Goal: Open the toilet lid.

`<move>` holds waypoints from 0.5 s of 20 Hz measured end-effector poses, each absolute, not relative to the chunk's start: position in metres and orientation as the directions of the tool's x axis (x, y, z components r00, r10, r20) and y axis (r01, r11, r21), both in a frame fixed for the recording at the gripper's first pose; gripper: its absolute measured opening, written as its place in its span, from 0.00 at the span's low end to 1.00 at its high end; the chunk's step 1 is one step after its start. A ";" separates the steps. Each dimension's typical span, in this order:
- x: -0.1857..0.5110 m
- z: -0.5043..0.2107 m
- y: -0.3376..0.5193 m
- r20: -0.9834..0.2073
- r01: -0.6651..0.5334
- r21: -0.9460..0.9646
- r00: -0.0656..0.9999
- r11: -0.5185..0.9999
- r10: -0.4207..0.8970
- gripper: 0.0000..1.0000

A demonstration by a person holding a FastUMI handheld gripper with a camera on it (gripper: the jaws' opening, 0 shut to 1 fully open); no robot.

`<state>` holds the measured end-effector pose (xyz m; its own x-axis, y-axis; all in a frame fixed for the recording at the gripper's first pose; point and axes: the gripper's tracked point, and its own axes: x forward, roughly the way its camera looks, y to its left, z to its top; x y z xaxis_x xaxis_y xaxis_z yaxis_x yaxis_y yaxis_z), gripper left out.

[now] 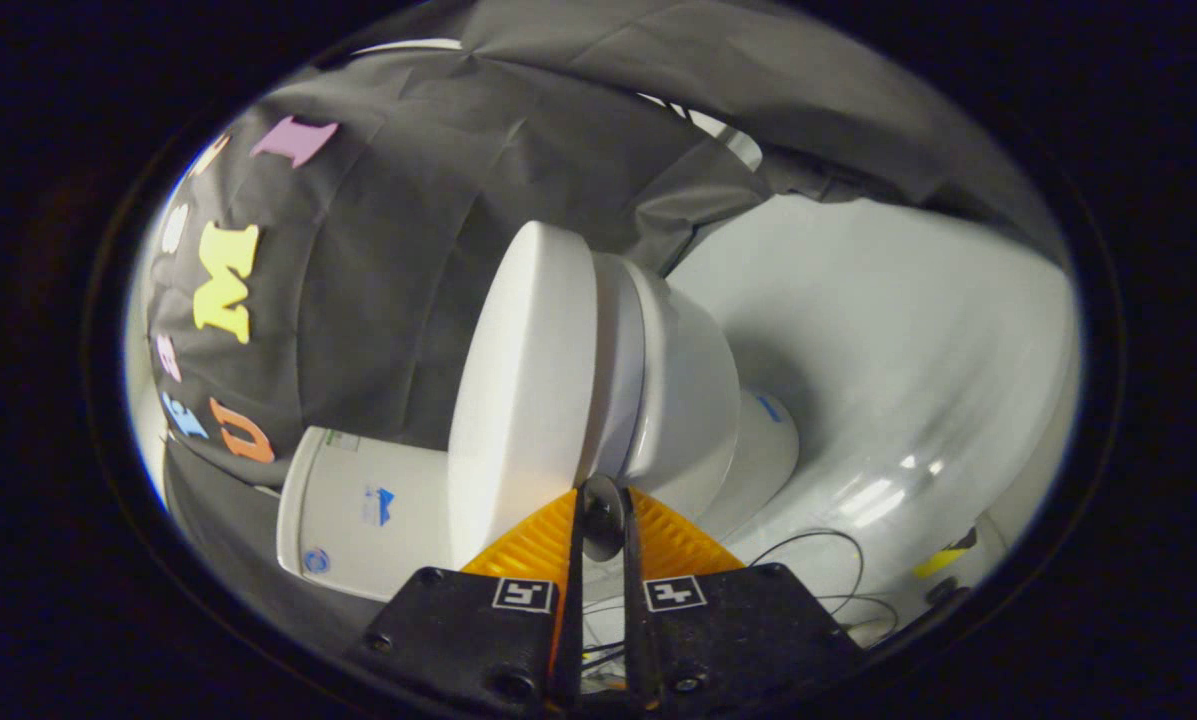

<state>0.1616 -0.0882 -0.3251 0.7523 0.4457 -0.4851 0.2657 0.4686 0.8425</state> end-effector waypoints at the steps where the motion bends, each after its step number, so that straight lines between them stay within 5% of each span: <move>1: 0.161 -0.325 -0.085 -0.462 0.264 0.864 0.757 0.429 0.463 0.18; 4: 0.163 -0.322 -0.087 -0.416 0.271 0.900 0.767 0.341 0.488 0.09; 10: 0.164 -0.321 -0.089 -0.469 0.317 0.873 0.752 0.370 0.463 0.08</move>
